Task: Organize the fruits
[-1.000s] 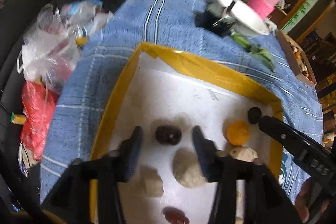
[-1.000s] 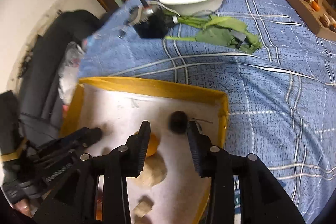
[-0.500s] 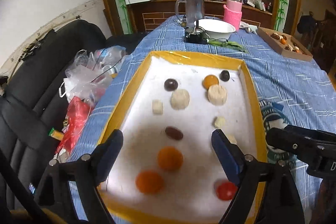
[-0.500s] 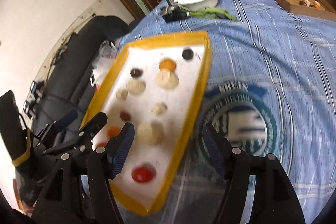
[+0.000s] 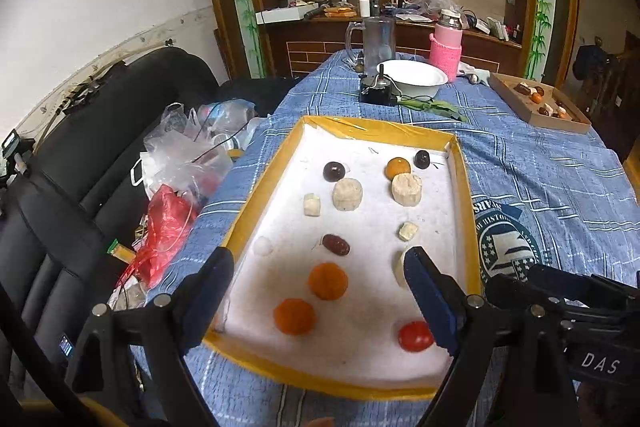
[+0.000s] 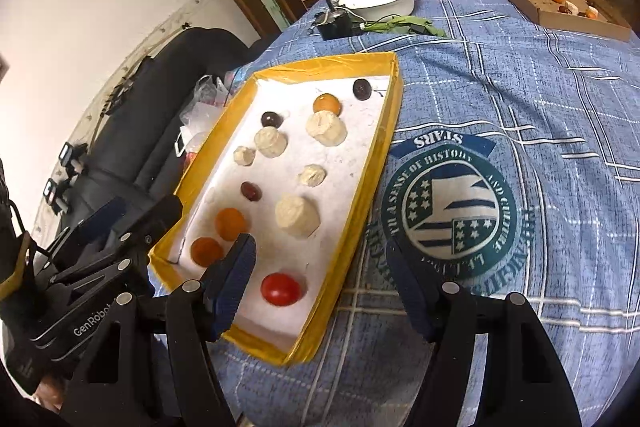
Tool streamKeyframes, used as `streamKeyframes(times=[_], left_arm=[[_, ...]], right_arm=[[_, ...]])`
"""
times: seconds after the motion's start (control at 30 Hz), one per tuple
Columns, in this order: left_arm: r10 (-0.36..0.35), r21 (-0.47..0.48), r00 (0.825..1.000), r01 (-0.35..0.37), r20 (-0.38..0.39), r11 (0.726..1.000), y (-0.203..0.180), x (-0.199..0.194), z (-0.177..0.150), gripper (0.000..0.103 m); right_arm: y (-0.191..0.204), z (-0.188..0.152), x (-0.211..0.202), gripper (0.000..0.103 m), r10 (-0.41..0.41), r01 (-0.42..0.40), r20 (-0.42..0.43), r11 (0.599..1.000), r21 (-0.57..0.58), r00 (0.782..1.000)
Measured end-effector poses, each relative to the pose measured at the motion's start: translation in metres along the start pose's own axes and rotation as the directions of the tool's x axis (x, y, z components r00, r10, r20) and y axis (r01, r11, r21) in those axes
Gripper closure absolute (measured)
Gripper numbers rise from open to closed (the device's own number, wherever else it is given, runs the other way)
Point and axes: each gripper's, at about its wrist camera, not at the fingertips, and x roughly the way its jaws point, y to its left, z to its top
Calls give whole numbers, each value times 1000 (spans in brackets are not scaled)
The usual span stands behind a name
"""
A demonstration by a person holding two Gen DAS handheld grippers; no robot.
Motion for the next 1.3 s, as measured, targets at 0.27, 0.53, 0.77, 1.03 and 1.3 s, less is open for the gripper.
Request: streamKeyframes(times=[0.27,0.53,0.77,1.03,1.3], left_arm=[[3,-13,999,-2,44,1000,9,-30,-12,14],[4,-20,998,-2,57,1000,15,-43,-23,14],[21,-25,998,-20,54,999,18,-44,-25,14],[44,-30,998,-43,42,999,20,-39,-25,14],[55,-40,998,-55,15,998,24,-29,-25,14]], right_arm=[[19,-13,-21,36,-21,22,33,999,-34,999],[26,-20,-31,36,-41,42,46,999,-33,998],[28,-21,-33,36,-40,42,52,999,-33,998],[25,-20,-32,36,-32,34,54,999,-27,998],[29,-20,-25,36,-28,29,39,999,-40,999]])
